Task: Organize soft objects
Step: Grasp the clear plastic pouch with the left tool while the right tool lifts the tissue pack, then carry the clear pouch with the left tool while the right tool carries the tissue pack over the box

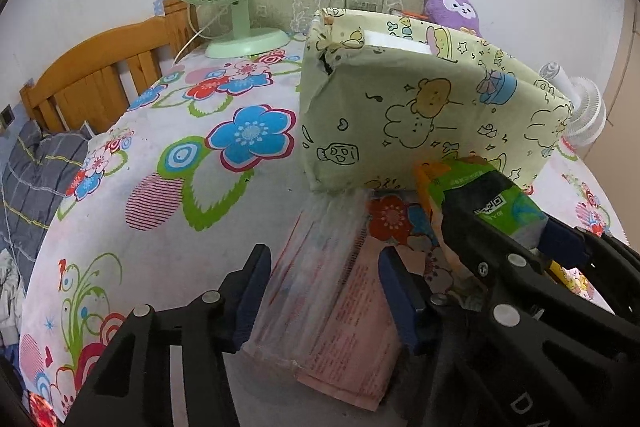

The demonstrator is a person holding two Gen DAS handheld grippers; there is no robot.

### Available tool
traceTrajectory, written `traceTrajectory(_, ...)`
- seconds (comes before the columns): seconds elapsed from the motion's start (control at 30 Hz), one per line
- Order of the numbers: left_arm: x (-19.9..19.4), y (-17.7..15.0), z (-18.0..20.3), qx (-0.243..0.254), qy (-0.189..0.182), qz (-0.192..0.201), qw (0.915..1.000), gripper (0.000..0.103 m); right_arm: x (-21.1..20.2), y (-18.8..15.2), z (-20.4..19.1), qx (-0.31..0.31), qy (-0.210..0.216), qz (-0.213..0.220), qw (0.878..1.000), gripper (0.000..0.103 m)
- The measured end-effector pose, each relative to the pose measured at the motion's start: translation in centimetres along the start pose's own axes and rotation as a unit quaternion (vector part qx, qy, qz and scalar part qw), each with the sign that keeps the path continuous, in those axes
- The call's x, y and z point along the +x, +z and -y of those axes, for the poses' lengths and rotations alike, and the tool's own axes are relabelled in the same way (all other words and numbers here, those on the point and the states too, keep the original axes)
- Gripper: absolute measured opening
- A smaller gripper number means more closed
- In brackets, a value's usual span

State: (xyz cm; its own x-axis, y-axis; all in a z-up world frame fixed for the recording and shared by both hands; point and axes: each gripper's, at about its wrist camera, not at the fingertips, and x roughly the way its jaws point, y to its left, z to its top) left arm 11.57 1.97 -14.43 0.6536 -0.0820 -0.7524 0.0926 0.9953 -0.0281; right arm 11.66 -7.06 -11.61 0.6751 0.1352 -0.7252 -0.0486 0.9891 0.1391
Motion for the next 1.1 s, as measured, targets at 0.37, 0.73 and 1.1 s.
traceTrajectory(0.37, 0.1, 0.2, -0.1, 0.002, -0.001, 0.001, 1.0, 0.048, 0.4, 0.0, 0.2, 0.007, 0.011, -0.005, 1.0, 0.051)
traceTrajectory(0.73, -1.1, 0.2, 0.6, 0.012, 0.021, 0.018, 0.9995, 0.024, 0.1, -0.1, 0.8, 0.017, 0.02, -0.007, 1.0, 0.051)
traceTrajectory(1.1, -2.8, 0.4, 1.8, 0.012, 0.023, 0.033, 0.9991, 0.023, -2.0, -0.1, 1.8, 0.026, 0.026, 0.014, 0.999, 0.051)
